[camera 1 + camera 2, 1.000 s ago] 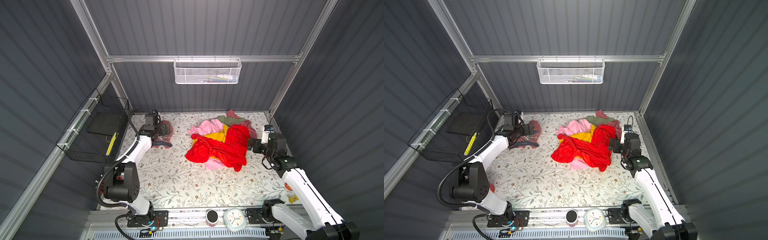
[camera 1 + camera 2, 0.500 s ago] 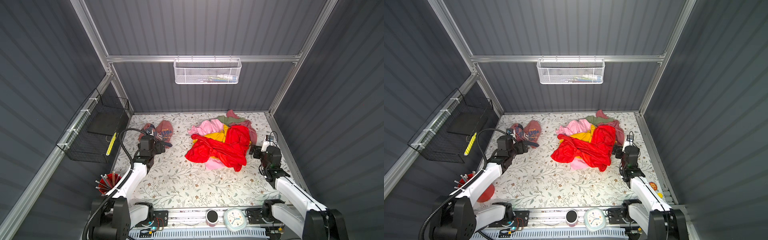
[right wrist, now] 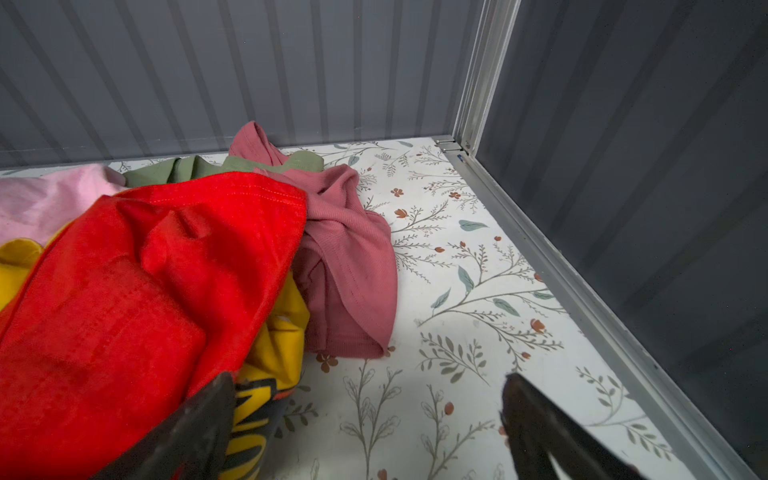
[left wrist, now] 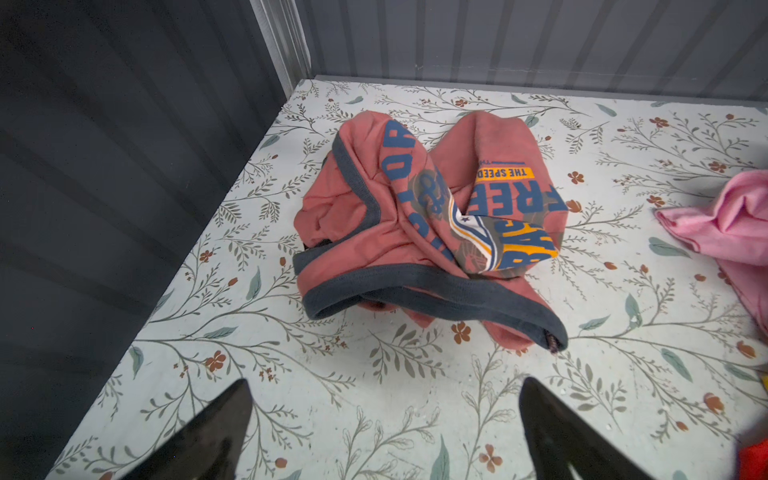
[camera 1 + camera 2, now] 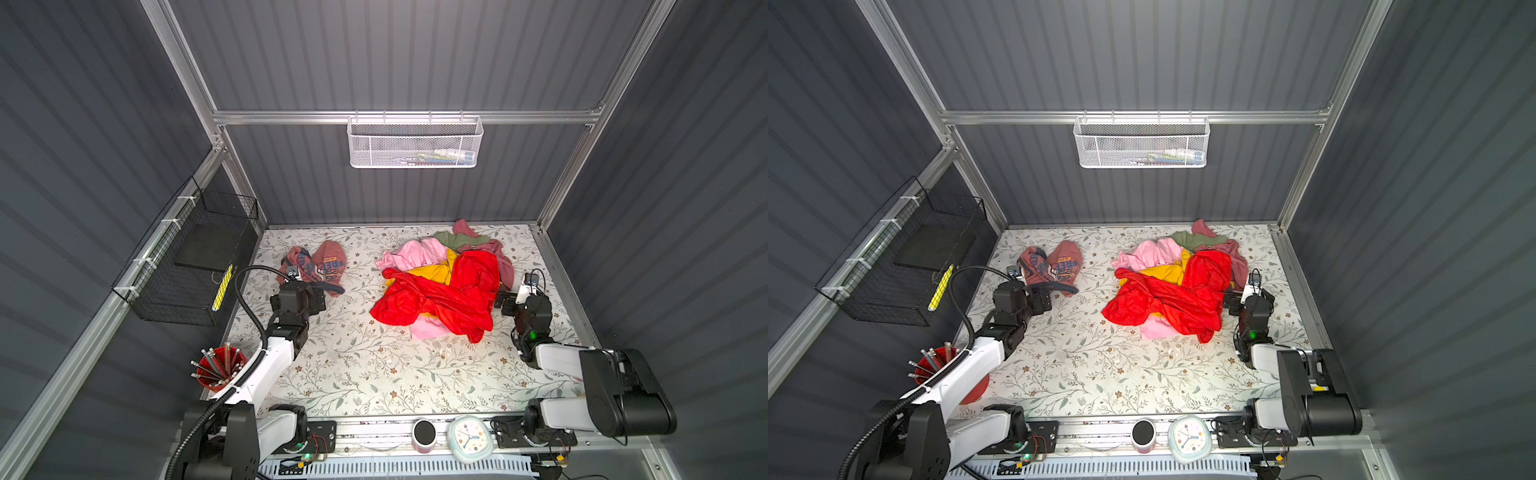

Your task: Pick out a specific cloth from the pile

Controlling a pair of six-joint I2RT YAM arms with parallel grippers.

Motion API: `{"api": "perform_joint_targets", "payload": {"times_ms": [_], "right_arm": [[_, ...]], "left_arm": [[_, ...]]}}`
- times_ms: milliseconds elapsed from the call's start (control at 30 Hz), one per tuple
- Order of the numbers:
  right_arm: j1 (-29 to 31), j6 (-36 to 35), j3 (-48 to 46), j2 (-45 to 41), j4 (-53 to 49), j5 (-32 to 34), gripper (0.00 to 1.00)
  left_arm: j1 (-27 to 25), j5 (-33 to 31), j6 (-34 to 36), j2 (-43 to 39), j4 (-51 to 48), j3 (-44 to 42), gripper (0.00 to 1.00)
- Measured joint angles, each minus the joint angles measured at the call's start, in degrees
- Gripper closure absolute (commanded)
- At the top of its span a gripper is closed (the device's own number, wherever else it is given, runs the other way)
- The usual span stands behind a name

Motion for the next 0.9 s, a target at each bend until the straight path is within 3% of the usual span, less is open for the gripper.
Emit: {"api": "perform_joint_targets", "payload": {"times_ms": [267, 433, 900], "right_arm": [[-0.57, -0.02, -1.92, 3.37, 8.22, -1.36, 0.01], [-0.9, 0.42, 0.24, 3.37, 6.32, -0.94, 0.01], [-1.62, 1.49, 1.03, 3.37, 4.57, -0.92, 0.01]], "left_arm": [[0.0, -3.39, 0.17, -0.61, 4.94, -3.41, 0.0], [0.0, -4.5, 1.09, 0.87, 12.17, -7.08, 0.0], [0.28, 0.81, 4.85, 26.16, 40.48, -8.52, 0.0]]}}
